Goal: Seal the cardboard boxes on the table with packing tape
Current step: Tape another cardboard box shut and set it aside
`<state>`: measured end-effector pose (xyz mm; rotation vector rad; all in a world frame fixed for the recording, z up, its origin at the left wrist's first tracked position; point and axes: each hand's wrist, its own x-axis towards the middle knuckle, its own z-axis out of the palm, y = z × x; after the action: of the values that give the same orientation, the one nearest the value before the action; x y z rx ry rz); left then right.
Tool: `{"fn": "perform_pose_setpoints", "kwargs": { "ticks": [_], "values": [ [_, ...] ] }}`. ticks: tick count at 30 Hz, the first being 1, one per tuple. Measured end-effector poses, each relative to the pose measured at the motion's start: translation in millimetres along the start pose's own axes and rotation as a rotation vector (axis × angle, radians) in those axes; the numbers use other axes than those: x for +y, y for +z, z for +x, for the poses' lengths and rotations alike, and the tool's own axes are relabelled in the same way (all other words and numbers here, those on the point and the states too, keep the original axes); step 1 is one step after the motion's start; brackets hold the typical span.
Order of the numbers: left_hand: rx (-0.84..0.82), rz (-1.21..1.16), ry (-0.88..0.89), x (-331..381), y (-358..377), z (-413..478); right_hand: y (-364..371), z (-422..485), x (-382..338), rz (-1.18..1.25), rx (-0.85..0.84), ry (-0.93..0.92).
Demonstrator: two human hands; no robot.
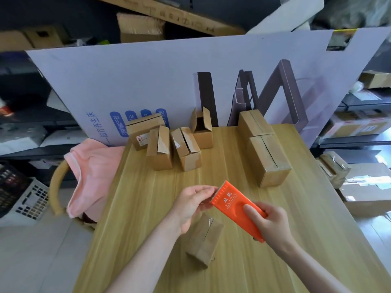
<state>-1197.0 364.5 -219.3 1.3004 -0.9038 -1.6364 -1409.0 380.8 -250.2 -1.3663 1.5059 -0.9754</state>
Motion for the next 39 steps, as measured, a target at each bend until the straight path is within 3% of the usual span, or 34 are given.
{"fn": "perform_pose_setpoints", "kwargs": {
  "ticks": [8,25,32,39],
  "values": [
    [0.008,-0.013,0.005,8.5,-5.7,-1.4,8.9,-0.3,-6.7,0.006,0.033,-0.034],
    [0.066,-0.080,-0.198,6.3,-14.2,11.4,8.9,-3.3,-13.7,0.072,-0.043,0.047],
    [0.298,0.166,-0.111,5.5,-21.4,30.7,16.3,-1.1,-15.9,-0.124,-0.019,-0.034],
    [0.387,0.165,-0.120,5.9,-29.1,47.7,5.4,1.9,-21.6,-0.331,-0.020,-0.026]
  ]
}}
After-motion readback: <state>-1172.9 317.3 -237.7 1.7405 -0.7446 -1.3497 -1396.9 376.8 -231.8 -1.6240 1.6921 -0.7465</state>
